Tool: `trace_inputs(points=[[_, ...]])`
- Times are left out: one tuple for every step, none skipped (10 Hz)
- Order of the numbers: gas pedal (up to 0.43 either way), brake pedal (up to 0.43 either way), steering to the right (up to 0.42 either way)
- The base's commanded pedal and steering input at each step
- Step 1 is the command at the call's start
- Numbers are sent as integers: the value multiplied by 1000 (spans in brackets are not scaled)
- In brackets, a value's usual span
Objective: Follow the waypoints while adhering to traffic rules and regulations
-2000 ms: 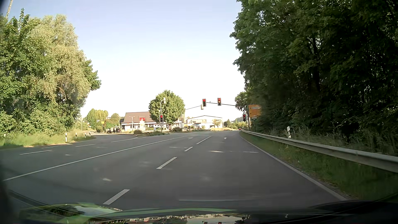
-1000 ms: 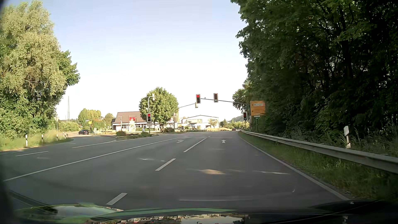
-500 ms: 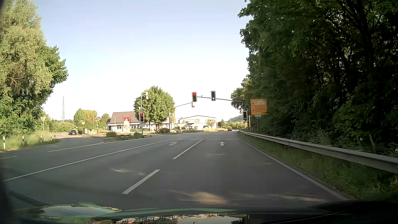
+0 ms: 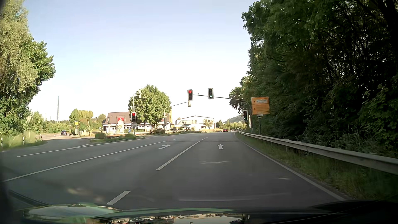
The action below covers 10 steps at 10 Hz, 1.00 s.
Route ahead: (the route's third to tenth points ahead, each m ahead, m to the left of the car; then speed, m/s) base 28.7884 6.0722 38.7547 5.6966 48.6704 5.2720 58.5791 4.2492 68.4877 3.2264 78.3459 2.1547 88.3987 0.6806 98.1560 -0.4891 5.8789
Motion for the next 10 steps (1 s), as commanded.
trace_inputs(points=[[268,0,11],[280,0,12],[287,0,11],[287,0,11],[299,0,10],[299,0,9],[311,0,5],[311,0,3],[319,0,3],[319,0,3]])
